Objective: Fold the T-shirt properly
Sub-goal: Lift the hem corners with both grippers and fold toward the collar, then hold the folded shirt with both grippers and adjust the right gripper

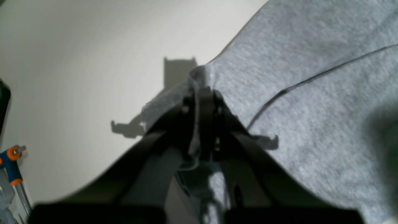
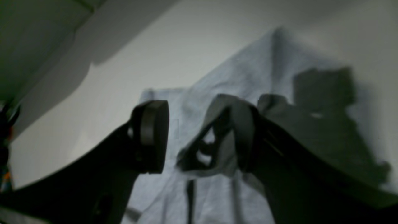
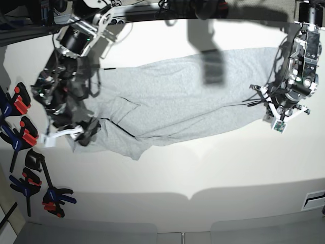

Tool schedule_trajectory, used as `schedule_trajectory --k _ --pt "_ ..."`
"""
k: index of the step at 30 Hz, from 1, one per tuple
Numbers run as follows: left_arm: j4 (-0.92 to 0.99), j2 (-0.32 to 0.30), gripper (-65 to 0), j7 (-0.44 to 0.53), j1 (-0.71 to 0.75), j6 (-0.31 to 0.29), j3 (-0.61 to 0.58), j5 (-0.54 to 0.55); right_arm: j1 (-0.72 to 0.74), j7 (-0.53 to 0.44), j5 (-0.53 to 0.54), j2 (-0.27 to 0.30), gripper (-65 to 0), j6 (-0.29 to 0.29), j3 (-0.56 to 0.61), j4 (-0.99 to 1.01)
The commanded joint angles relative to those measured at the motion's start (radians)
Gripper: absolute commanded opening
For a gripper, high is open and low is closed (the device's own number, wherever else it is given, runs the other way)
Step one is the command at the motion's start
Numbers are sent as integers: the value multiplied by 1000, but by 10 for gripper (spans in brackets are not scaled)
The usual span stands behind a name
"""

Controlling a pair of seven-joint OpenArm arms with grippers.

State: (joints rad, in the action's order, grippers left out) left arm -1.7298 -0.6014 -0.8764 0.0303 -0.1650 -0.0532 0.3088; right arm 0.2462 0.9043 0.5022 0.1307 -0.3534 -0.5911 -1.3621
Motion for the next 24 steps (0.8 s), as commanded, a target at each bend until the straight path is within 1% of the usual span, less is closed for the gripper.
schedule_trajectory --k 1,5,9,13,19,23,24 --pt "-18 -17 -650 17 -13 5 7 -4 29 -31 16 10 -340 -16 0 -2" --pt "-18 -17 -650 17 -13 5 7 -5 51 -72 14 1 -340 -14 -1 68" --pt "-18 -17 -650 17 -13 5 7 -5 68 -83 15 -1 -340 -13 -1 113" --pt "-18 -17 -650 17 -13 5 7 -5 92 -70 29 0 -340 37 -1 169" --pt "-18 -17 -650 17 -13 5 7 -5 132 -77 29 -4 -341 43 -1 235" --pt "-18 -17 -650 17 -13 5 7 -5 158 -84 29 -3 -384 77 -1 278" --pt "-18 -17 -650 17 -13 5 7 -5 161 -86 30 -4 -386 80 -1 283"
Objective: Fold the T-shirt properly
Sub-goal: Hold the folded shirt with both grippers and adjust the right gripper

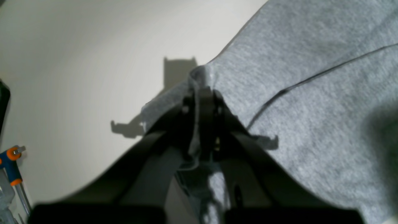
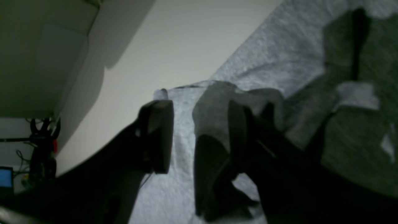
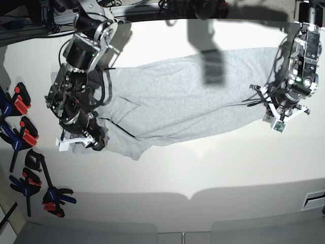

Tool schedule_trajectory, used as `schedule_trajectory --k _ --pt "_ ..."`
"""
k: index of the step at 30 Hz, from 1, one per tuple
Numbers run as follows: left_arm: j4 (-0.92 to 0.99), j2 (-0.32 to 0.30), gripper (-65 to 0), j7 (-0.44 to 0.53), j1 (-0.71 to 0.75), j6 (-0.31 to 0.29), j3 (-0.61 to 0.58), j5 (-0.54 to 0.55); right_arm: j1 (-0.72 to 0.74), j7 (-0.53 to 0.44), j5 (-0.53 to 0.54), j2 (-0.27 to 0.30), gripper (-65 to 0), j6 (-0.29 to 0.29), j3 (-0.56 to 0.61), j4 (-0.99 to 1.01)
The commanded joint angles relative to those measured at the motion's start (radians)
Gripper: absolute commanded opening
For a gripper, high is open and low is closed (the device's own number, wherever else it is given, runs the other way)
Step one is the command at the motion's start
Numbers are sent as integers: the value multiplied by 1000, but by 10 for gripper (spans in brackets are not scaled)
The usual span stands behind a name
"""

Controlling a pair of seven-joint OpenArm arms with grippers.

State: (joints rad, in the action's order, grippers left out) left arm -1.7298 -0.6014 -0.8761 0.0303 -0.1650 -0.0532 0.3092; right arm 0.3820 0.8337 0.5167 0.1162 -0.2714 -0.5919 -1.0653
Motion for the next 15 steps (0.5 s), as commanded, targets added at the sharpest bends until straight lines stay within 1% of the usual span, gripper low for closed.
schedule_trajectory --k 1,3,6,8,12,15 --pt "-18 -17 -650 16 -13 5 7 -5 26 -15 16 10 -386 -2 0 -12" --pt "-18 -17 -650 16 -13 5 7 -5 26 -11 19 9 -386 -2 0 -12" --pt "-18 -17 -650 11 -13 5 7 -5 25 45 16 12 -386 -2 -2 -12" --pt "-18 -17 -650 12 -13 5 7 -5 24 47 8 11 -386 -4 -23 -12" --pt "-18 -17 -650 12 -13 5 7 -5 25 28 2 11 -386 -10 -104 -12" --pt "-18 -17 -650 13 -13 5 7 -5 25 19 -65 11 -386 -10 -172 -12"
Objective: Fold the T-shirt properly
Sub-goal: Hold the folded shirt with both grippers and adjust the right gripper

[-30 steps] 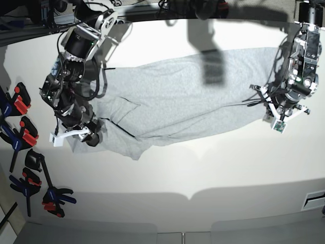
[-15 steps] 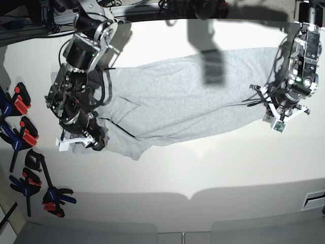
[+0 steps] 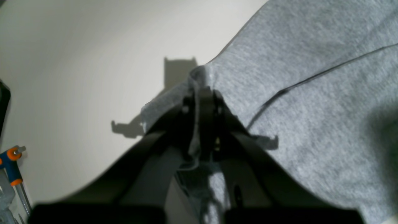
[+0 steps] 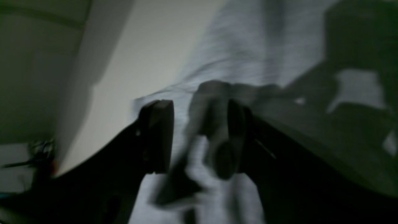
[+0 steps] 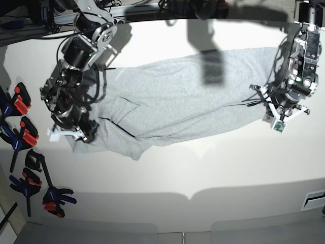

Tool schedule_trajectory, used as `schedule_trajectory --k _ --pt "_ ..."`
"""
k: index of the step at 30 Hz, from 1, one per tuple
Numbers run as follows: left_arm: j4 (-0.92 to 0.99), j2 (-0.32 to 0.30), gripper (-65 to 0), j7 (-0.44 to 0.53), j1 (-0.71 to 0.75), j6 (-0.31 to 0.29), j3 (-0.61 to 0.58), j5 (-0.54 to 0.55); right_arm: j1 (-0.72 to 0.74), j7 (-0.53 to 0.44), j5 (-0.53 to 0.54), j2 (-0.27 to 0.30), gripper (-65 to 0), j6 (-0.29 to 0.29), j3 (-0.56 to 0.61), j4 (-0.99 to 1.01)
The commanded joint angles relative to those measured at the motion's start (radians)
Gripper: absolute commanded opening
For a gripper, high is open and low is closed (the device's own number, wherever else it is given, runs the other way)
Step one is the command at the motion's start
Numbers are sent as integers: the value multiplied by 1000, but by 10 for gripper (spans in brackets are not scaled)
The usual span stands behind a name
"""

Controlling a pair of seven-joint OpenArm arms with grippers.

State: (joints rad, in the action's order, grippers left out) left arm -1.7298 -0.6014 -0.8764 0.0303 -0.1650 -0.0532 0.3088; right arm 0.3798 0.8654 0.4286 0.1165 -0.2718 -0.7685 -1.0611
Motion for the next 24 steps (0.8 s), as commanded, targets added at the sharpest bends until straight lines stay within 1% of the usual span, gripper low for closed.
schedule_trajectory --k 1,3,4,6,12,15,18,24 --pt "-18 -17 -650 14 -13 5 7 -5 27 -13 9 10 -386 -18 -16 -16" --pt "-18 -17 -650 18 -13 5 7 -5 27 3 18 11 -386 -84 -44 -16" --pt "-18 -17 -650 21 -13 5 7 -5 27 15 29 10 -386 -101 -49 -16" --pt "-18 -17 -650 30 -13 5 7 -4 27 18 40 10 -386 -111 -49 -16" --pt "-18 -17 -650 32 -14 5 7 -5 33 21 46 8 -386 -112 -43 -16" --pt "-18 -17 -650 34 -14 5 7 -5 36 33 45 8 -386 -114 -12 -16" --pt "-18 -17 -650 37 -14 5 7 -5 36 22 45 8 -386 -113 30 -16" --pt "-18 -17 -650 36 -13 5 7 -5 42 10 47 8 -386 -61 92 -16"
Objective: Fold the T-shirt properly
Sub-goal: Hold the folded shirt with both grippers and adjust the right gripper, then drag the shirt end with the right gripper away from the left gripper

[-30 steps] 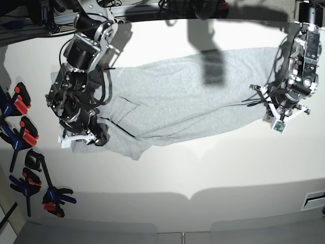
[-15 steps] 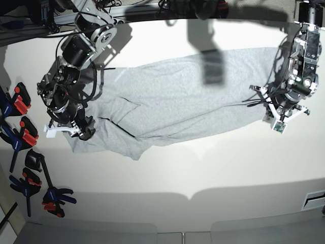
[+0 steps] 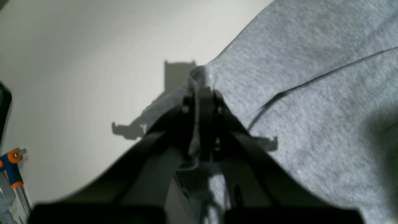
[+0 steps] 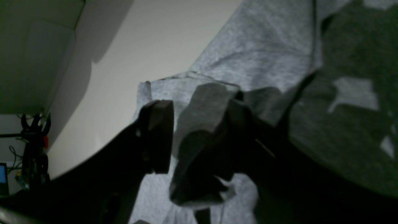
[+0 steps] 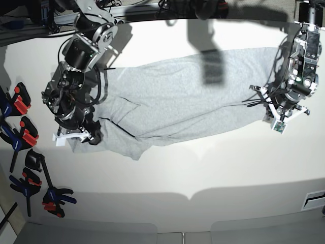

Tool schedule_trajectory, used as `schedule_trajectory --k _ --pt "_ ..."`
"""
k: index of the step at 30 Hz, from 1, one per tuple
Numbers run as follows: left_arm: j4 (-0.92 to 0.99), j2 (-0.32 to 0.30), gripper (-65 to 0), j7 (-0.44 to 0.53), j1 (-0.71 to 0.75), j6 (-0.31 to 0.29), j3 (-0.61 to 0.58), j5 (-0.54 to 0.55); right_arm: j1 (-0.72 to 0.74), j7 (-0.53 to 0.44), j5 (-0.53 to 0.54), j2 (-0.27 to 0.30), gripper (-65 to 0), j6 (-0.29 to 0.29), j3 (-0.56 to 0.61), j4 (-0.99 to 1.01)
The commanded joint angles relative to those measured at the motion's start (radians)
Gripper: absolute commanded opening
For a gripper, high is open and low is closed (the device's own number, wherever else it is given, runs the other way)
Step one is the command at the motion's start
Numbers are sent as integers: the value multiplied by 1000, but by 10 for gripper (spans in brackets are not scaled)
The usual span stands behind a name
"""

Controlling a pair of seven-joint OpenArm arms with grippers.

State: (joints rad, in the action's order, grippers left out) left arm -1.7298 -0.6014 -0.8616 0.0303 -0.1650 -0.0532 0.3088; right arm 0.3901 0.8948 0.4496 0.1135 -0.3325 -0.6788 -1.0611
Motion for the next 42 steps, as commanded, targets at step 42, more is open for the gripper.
schedule_trajectory --k 42 --pt "-18 -17 -650 17 -13 5 7 -5 82 -124 -134 -44 -386 20 -8 122"
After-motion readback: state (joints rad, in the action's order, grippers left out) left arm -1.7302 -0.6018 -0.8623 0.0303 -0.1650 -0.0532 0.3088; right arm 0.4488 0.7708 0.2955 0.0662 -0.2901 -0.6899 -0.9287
